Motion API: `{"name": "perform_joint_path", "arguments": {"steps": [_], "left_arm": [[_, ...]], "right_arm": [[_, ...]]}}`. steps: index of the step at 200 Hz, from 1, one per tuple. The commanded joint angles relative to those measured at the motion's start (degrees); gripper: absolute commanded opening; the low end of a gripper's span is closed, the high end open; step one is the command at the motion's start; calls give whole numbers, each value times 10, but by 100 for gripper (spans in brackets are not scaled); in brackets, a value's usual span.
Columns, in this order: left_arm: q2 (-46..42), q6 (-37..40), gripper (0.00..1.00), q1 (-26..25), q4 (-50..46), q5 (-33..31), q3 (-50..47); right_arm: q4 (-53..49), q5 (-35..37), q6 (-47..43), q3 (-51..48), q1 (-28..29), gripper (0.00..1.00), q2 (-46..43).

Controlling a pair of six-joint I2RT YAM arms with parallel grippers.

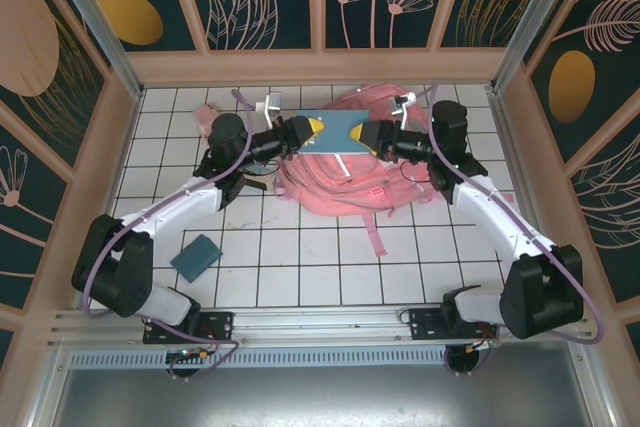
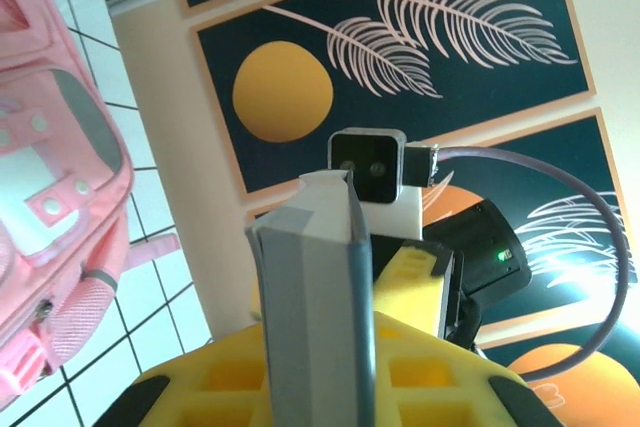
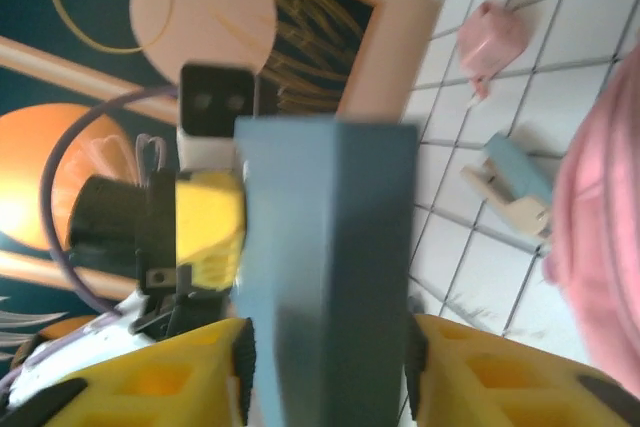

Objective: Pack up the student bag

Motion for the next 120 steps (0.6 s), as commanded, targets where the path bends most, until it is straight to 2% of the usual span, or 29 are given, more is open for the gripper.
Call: {"name": "perform_joint_path", "arguments": {"steps": [1, 32, 70, 85, 120], "left_arm": [[-40, 28, 0, 39, -46, -19, -22], [-91, 63, 0, 99, -123, -48, -51], [-153, 155, 0, 154, -280, -129, -60], [-171, 179, 0, 168, -320, -154, -64], [-202, 213, 0, 176, -381, -202, -67]], "right_arm": [[-120, 83, -100, 56, -3, 51, 15], [-234, 210, -174, 115, 25, 52, 51], [-329, 405, -243, 201, 114, 49, 135], [-366, 473, -262, 245, 141, 45, 187], [-408, 576, -304, 328, 205, 41, 288]]}}
